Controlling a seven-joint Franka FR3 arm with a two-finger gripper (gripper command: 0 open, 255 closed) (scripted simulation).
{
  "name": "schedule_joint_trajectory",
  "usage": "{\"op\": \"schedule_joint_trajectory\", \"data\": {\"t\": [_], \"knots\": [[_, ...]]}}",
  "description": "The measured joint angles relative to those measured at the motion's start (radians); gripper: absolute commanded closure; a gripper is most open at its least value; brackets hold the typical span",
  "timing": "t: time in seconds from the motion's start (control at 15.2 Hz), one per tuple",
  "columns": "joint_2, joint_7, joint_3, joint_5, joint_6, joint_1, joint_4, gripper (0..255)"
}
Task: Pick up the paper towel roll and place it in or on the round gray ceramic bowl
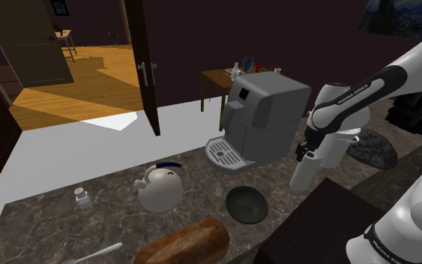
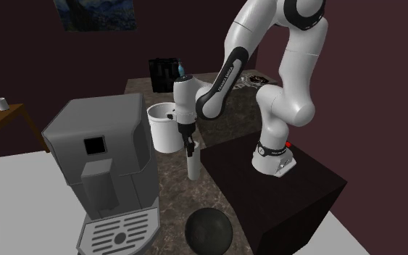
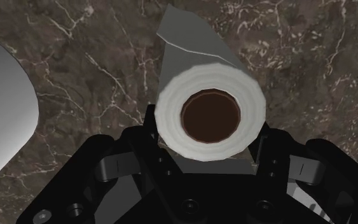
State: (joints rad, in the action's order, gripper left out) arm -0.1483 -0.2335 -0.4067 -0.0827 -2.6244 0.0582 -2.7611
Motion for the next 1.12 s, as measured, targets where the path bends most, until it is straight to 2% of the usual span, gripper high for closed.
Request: {"op": "schedule_joint_trajectory", "data": {"t": [0.4, 1.12], "knots": [[-0.008, 0.004, 0.002, -0.005, 0.007, 0.002, 0.0, 255], [-0.17, 0.052, 0.031, -0.066, 0.2, 0.033, 0.036, 255]]}}
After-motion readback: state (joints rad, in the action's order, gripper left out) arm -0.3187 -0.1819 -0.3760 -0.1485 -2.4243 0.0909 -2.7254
